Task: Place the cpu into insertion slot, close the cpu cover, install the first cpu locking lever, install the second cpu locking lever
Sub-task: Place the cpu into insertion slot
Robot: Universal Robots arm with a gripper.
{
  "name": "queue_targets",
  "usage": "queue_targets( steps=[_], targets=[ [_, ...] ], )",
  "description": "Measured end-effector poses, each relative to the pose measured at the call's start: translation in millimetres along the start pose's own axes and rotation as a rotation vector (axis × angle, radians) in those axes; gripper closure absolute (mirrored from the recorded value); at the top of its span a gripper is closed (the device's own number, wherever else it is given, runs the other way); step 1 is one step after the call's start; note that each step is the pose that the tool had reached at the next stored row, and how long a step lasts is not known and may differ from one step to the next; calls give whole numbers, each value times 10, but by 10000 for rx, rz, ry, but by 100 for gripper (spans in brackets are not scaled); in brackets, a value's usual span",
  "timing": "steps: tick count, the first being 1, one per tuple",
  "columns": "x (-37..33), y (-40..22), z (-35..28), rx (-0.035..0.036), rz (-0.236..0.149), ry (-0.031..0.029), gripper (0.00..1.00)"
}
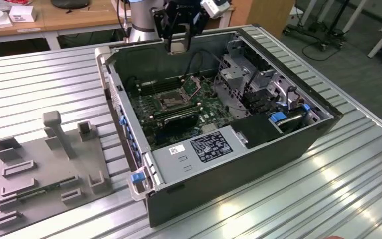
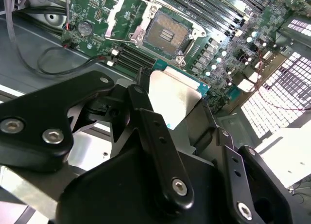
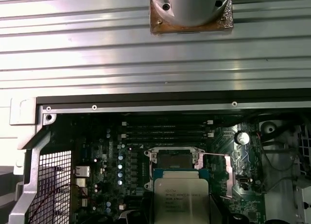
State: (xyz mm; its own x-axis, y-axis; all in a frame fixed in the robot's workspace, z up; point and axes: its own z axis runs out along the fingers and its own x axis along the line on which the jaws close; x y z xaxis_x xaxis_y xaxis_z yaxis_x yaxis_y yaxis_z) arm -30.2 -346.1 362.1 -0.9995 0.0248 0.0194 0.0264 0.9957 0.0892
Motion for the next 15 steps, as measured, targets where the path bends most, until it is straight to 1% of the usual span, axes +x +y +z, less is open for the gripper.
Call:
queue_targets(
  steps=[10,15],
  targets=[
    [0,-2,22,-3,0,-1,46],
    [-1,-6,58,-2,0,-1,46]
  ],
)
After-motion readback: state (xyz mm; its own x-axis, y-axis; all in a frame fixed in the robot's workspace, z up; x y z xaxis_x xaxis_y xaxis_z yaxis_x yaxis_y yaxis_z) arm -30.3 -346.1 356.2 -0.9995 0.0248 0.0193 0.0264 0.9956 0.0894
